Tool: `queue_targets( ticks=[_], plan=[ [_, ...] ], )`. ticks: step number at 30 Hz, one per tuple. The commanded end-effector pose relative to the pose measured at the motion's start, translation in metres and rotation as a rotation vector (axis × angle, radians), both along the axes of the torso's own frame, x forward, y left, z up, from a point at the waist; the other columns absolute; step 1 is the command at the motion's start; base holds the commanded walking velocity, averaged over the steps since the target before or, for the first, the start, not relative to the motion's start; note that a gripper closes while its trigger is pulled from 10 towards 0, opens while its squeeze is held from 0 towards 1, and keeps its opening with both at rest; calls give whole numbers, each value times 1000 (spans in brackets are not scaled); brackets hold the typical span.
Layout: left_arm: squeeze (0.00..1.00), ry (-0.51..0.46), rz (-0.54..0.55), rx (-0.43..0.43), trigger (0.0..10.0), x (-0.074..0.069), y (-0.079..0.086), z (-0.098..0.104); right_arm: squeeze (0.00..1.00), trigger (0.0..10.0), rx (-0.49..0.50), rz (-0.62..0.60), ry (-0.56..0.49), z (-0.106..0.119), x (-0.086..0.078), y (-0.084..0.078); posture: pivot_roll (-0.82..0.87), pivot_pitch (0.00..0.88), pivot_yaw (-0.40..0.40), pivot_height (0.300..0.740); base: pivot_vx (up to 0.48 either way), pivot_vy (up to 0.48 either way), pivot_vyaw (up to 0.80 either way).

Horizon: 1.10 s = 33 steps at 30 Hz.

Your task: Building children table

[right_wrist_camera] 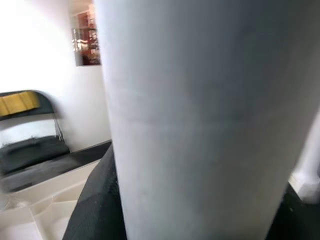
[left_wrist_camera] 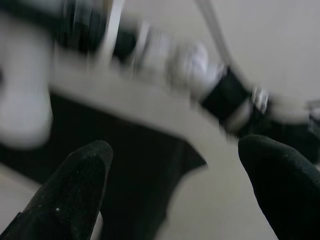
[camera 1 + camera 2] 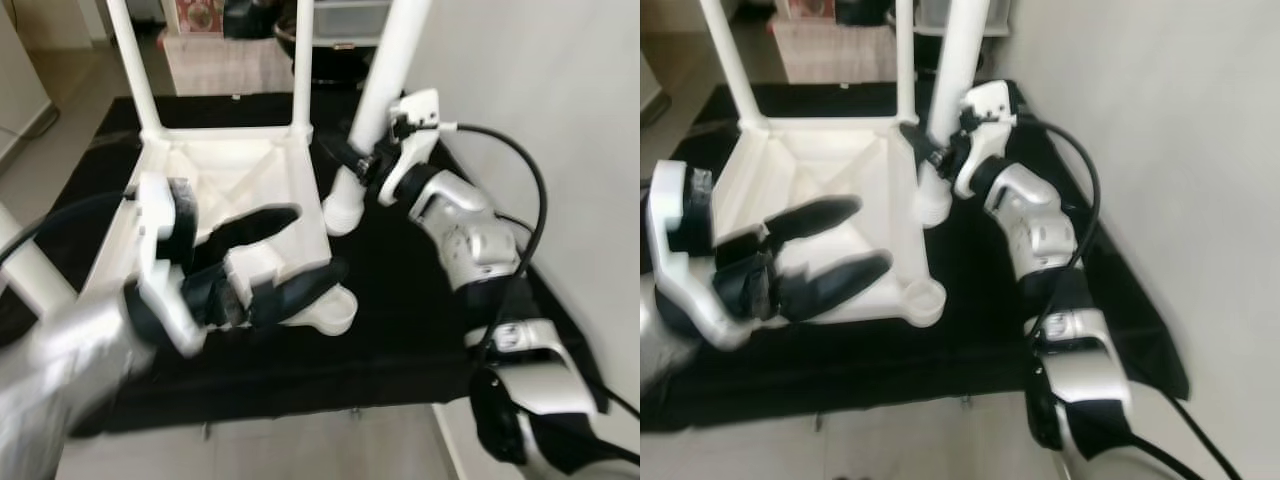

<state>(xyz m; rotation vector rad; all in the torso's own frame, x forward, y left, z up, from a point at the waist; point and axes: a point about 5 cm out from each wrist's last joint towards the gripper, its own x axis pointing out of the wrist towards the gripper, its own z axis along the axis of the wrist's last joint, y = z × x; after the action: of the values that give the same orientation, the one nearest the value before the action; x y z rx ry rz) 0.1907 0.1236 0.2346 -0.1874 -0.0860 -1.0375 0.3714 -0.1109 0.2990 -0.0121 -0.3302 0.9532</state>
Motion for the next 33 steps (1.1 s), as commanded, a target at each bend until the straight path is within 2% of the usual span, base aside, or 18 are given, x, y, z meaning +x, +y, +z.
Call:
queue_targets(
  ticks=[1,2,3,5,8,9,11,12,14,15,17,19,21,23,28,33],
  plan=[
    [0,3,22,41,10000,-6,-4,-7,0,10000,-24,140,-31,2,-11,3,63,155,-19,740,0,0,0],
    [0,42,52,86,10000,-11,-6,-19,0,10000,-68,239,-41,-2,-18,1,63,174,-20,740,0,0,0],
    [0,42,52,86,10000,-11,-6,-19,0,10000,-68,239,-41,-2,-18,1,63,174,-20,740,0,0,0],
    [0,102,116,111,10000,-17,-5,-32,0,10000,-126,414,-32,-9,-30,-5,63,196,-19,740,0,0,0],
    [0,134,150,115,10000,-21,-5,-38,0,10000,-159,480,-27,-13,-35,-7,62,219,-15,740,0,0,0],
    [0,164,166,129,10000,-28,-7,-46,0,10000,-173,543,-11,-16,-39,-8,61,230,-13,740,0,0,0],
    [0,164,166,129,10000,-28,-7,-46,0,10000,-173,543,-11,-16,-39,-8,61,230,-13,740,0,0,0],
    [0,199,182,122,10000,-35,-9,-52,0,10000,-180,593,2,-18,-42,-10,66,252,-11,740,0,0,0],
    [0,199,182,122,10000,-35,-9,-52,0,10000,-180,593,2,-18,-42,-10,66,252,-11,740,0,0,0],
    [0,213,212,133,10000,-42,-11,-59,0,10000,-198,653,14,-22,-46,-9,70,268,-6,740,0,0,0],
    [0,221,248,120,10000,-46,-12,-61,0,10000,-198,697,22,-24,-50,-7,75,285,-1,740,0,0,0],
    [0,221,248,120,10000,-46,-12,-61,0,10000,-198,697,22,-24,-50,-7,75,285,-1,740,0,0,0],
    [0,203,264,127,10000,-53,-12,-62,0,10000,-188,772,20,-30,-61,4,92,314,17,740,0,0,0],
    [0,203,264,127,10000,-53,-12,-62,0,10000,-188,772,20,-30,-61,4,92,314,17,740,0,0,0],
    [0,188,254,130,10000,-65,-13,-59,0,10000,-201,821,-20,-33,-71,15,104,345,40,740,0,0,0],
    [0,187,251,127,10000,-68,-14,-58,0,10000,-212,827,-42,-32,-73,17,107,358,43,740,0,0,0]
  ],
)
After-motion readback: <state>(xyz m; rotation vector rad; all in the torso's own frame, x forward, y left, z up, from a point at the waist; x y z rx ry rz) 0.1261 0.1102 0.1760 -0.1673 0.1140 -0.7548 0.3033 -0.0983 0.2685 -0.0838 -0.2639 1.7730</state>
